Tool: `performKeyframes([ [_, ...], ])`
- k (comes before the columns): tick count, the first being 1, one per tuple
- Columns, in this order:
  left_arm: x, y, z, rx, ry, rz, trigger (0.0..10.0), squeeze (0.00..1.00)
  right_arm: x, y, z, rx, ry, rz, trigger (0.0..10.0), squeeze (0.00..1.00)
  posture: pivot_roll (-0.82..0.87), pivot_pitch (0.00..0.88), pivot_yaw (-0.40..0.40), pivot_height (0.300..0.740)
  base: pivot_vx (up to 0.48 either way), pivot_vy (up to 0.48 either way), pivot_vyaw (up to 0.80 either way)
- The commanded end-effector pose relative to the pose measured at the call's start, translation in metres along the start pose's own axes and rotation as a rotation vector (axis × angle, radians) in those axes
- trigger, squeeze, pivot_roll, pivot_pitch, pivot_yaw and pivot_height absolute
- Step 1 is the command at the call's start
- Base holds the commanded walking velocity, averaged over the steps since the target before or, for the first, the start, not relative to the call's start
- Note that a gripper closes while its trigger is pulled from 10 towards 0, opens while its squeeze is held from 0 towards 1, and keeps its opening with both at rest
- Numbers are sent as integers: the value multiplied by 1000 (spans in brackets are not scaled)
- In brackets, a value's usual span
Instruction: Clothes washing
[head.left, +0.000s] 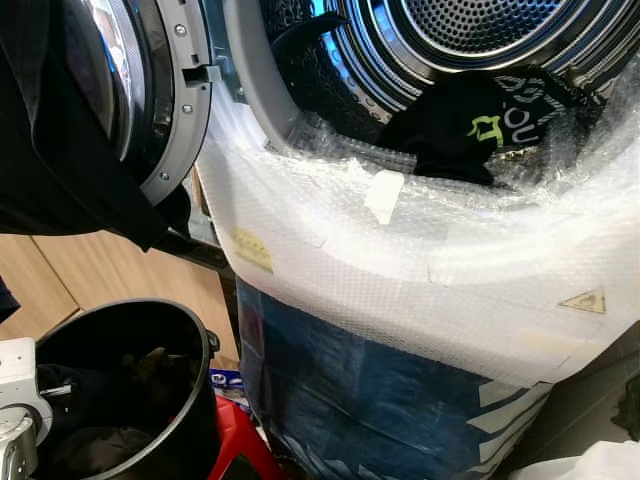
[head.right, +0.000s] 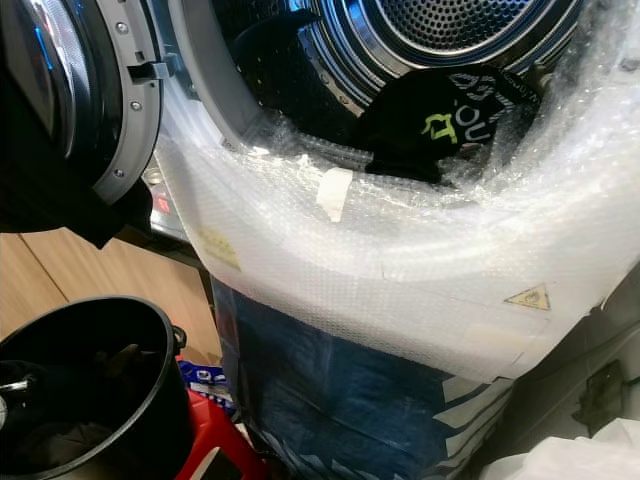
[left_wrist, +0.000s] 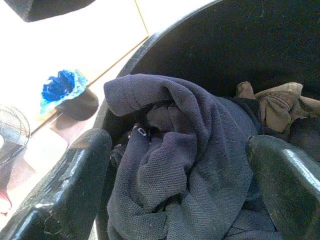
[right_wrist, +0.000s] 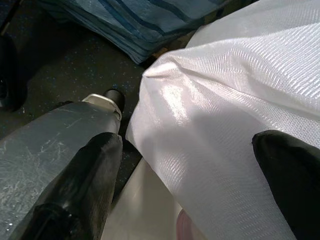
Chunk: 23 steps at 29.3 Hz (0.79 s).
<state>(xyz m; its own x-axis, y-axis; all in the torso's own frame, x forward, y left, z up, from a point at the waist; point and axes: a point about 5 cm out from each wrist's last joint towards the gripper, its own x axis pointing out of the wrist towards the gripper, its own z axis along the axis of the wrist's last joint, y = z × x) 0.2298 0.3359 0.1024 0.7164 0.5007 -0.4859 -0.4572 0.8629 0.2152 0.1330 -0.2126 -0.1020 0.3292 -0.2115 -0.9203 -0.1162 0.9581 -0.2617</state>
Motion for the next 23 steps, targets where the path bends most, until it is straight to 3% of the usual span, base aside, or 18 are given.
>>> performKeyframes([
  [1,2,-3,-4,20,15,5,10000,1000,0,3,-1,2,2,9,10000,0,49,57,60,740,0,0,0],
  [18,8,4,-14,9,73,73,10000,1000,-1,11,1,-4,-5,28,10000,0,57,13,71,740,0,0,0],
  [19,8,3,-15,7,77,74,10000,788,-1,11,2,-4,-5,29,10000,0,57,15,72,740,0,0,0],
  [21,9,3,-15,7,76,79,10000,788,-1,11,2,-4,-4,29,10000,0,57,15,72,740,0,0,0],
  [22,9,2,-15,7,76,79,10000,647,-1,11,2,-4,-5,29,10000,0,62,20,69,740,0,0,0],
  [23,10,2,-15,6,78,81,10000,0,-1,11,2,0,-6,29,10000,0,55,26,69,740,0,0,0],
])
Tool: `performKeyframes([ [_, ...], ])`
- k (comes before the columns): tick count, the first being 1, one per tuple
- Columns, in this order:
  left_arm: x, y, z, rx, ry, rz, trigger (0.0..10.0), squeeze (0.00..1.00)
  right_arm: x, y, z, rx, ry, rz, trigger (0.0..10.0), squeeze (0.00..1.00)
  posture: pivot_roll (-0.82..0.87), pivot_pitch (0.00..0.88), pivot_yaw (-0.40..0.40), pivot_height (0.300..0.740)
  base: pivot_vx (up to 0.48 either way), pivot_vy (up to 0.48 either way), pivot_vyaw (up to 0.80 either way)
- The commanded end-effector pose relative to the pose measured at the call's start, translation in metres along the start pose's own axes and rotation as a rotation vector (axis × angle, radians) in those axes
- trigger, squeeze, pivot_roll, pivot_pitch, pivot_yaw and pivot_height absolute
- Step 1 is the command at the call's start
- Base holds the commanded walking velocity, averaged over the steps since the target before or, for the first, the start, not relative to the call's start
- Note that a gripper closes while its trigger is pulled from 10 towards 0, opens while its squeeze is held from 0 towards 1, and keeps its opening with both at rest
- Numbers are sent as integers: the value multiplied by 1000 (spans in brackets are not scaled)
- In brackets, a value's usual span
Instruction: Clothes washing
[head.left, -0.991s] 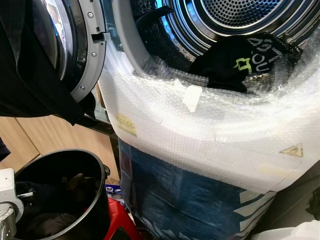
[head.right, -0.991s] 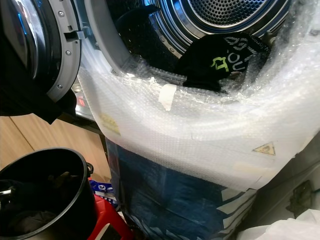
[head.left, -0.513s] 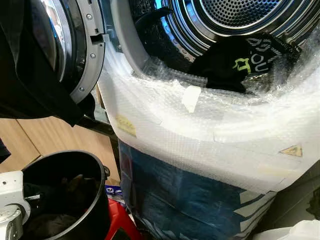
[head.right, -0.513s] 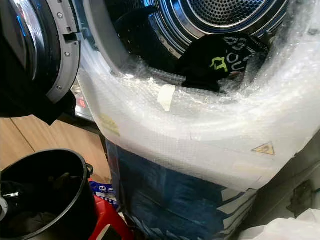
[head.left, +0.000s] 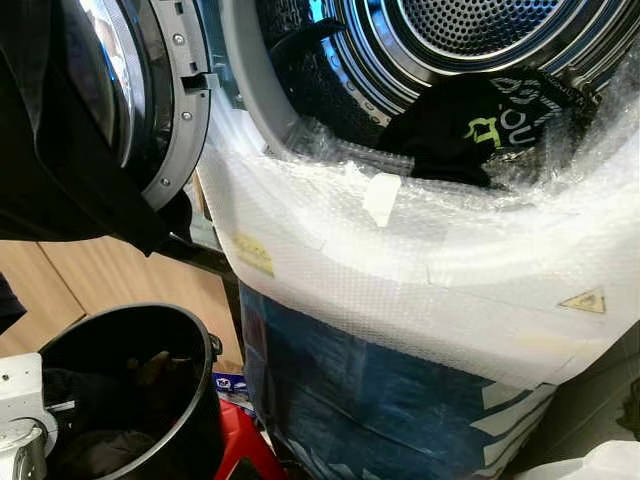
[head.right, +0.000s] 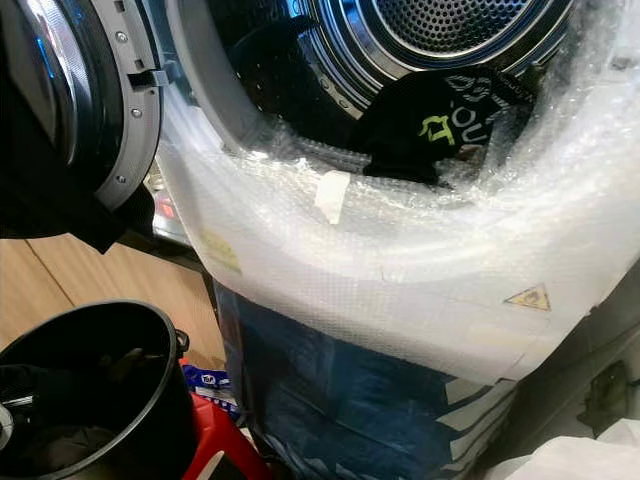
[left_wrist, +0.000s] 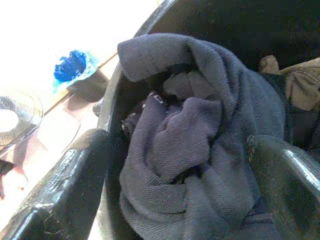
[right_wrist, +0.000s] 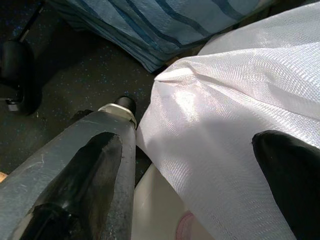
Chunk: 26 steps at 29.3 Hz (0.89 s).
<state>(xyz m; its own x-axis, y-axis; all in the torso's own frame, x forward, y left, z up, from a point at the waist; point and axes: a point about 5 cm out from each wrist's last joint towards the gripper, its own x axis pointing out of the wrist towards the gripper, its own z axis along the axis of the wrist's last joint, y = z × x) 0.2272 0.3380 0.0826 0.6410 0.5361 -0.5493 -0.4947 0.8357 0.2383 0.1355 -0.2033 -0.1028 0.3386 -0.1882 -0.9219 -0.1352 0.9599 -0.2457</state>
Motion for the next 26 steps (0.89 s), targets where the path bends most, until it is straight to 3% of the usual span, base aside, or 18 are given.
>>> performKeyframes([
  [1,2,3,3,9,-13,31,10000,0,0,3,-1,15,5,7,10000,0,55,26,69,740,0,0,0],
  [18,4,-18,-5,17,28,-15,10000,0,0,3,5,13,-6,10,10000,0,51,42,66,740,0,0,0],
  [26,3,-18,-9,8,40,-13,10000,0,0,4,-1,-2,8,17,10000,0,64,39,63,740,0,0,0],
])
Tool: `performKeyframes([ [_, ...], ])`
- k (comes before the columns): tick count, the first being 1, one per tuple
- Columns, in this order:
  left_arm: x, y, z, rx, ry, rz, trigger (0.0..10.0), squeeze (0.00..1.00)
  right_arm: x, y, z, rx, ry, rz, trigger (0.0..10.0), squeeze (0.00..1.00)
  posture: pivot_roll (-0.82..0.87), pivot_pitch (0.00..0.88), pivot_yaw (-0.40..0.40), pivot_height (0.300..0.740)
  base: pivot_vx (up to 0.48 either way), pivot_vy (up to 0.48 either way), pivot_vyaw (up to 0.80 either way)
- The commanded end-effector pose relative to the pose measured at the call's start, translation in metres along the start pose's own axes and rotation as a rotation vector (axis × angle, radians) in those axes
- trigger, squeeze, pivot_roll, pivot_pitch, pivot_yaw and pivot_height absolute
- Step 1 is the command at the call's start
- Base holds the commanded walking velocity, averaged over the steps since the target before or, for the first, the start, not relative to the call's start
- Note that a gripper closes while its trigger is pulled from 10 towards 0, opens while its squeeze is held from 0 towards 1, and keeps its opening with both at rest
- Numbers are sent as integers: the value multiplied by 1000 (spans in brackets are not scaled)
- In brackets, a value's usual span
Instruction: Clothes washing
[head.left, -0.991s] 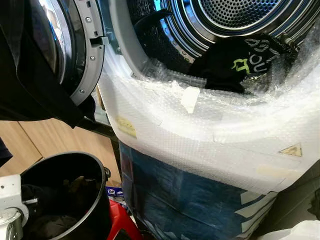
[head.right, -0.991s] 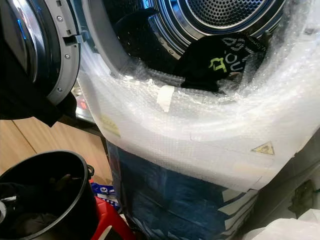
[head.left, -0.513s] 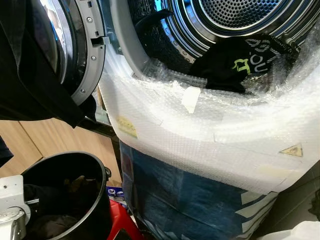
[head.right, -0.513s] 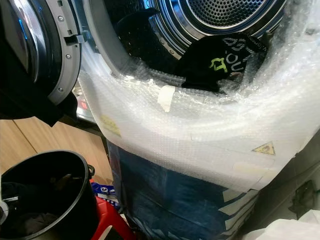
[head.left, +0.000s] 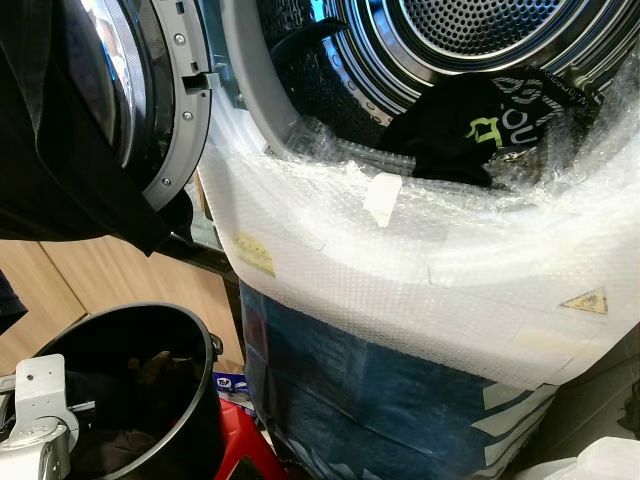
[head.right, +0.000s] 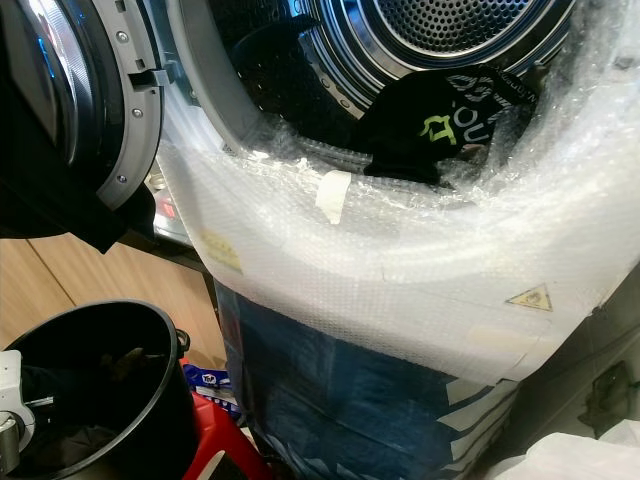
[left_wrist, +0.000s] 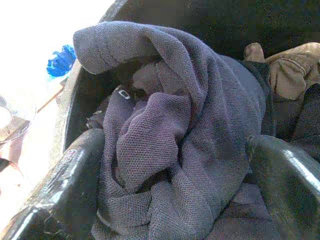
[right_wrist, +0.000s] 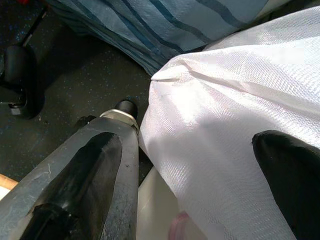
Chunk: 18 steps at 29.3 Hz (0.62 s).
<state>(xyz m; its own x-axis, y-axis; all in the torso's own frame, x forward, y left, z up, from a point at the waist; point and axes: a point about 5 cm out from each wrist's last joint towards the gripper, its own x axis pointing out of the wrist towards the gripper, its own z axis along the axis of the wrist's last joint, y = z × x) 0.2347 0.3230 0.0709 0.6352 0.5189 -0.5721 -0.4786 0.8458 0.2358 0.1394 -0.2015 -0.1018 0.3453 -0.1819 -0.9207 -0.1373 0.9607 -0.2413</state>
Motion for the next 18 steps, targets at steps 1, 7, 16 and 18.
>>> performKeyframes([
  [1,0,1,-3,-1,17,4,10000,0,0,3,-6,-4,17,13,10000,0,64,39,63,740,0,0,0],
  [7,-2,-2,-5,-62,58,-50,10000,0,-1,8,-9,-5,27,29,10000,0,69,31,69,740,0,0,0],
  [16,0,-4,-1,-59,41,-50,0,0,-1,12,-7,-10,19,37,10000,0,61,14,74,740,0,0,0],
  [18,0,-4,-1,-60,41,-51,0,0,-1,11,-7,-11,18,36,10000,0,61,14,74,740,0,0,0],
])
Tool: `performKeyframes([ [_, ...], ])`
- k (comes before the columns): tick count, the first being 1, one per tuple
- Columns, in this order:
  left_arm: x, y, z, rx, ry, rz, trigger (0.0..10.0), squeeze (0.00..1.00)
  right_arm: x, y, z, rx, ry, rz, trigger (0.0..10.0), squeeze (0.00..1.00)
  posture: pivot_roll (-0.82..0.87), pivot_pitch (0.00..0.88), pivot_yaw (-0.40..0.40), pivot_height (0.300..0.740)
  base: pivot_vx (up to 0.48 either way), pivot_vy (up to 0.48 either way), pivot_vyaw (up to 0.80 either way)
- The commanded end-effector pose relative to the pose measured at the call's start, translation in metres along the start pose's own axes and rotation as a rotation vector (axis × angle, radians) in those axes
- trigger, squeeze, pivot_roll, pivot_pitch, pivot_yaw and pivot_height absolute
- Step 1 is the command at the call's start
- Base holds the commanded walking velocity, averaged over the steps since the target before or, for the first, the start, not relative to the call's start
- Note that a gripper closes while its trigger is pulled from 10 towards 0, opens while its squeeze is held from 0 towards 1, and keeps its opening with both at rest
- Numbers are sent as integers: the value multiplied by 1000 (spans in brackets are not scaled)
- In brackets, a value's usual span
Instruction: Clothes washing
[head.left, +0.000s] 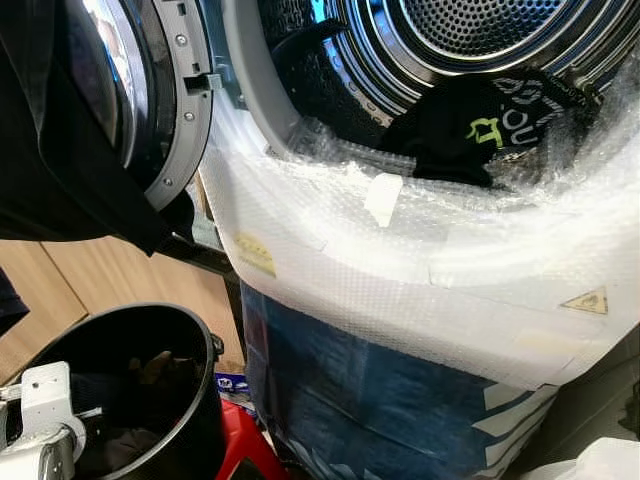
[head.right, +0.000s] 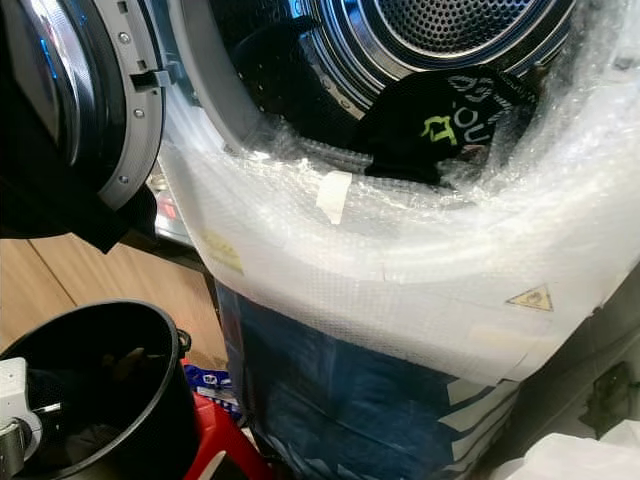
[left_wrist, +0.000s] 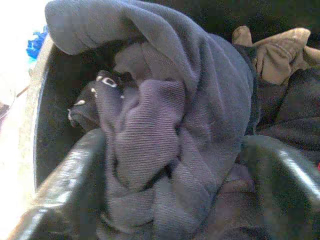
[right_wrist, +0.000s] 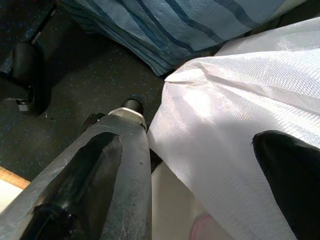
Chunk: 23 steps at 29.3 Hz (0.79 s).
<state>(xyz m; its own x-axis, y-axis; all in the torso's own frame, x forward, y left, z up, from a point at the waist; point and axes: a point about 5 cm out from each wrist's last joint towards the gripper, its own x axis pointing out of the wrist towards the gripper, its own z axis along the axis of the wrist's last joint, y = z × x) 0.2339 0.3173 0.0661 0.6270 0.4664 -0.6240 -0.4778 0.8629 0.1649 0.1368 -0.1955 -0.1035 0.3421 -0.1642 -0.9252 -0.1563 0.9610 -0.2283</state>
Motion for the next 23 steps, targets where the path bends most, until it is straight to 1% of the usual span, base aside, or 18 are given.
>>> performKeyframes([
  [1,0,1,5,-9,-12,0,0,0,0,5,-5,2,18,18,10000,0,61,8,73,740,0,0,0],
  [6,1,0,2,-29,1,-14,0,0,0,4,-6,-3,18,15,10000,0,61,3,72,740,0,0,0],
  [23,0,-11,-2,-16,4,-65,0,0,0,5,-5,-17,15,16,10000,0,59,0,70,740,0,0,0],
])
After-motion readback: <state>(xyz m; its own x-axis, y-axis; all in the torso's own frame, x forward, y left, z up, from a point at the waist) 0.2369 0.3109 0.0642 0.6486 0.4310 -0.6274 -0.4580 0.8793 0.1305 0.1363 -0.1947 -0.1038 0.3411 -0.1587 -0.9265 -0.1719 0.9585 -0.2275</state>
